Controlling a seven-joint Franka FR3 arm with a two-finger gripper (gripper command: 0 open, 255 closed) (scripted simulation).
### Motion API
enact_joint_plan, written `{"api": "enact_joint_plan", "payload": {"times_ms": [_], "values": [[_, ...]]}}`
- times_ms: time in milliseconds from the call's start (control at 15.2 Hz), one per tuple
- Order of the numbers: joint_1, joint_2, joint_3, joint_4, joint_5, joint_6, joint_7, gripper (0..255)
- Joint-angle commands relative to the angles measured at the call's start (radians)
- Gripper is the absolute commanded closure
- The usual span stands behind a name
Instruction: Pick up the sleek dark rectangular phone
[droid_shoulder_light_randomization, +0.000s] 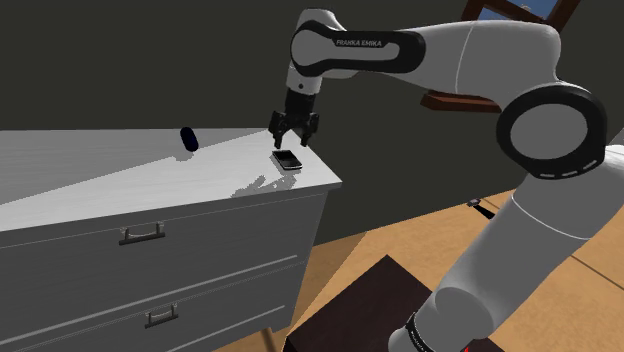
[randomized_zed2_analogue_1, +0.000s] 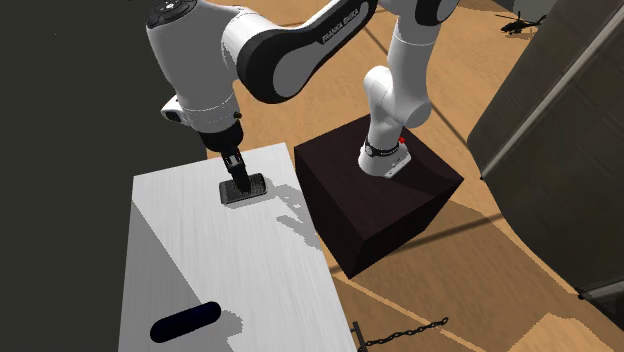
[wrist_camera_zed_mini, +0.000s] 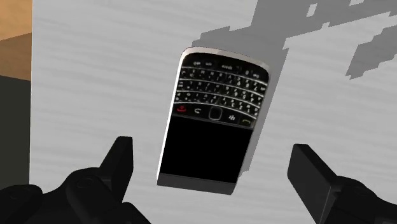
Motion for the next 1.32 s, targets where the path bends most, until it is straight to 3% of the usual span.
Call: {"api": "enact_joint_plan", "payload": {"times_ms": [0,528,594,1254], "values": [[0.002,0.036,0.002,0.021,-0.004,0.011,0.018,0],[0.003,0.04,0.003,-0.061,-0.003,0.098,0.014,0],[0.004,0.041,0.004,-0.059,-0.003,0.097,0.016,255],[0.002,0.039,0.003,-0.05,-0.003,0.085,0.015,255]]}}
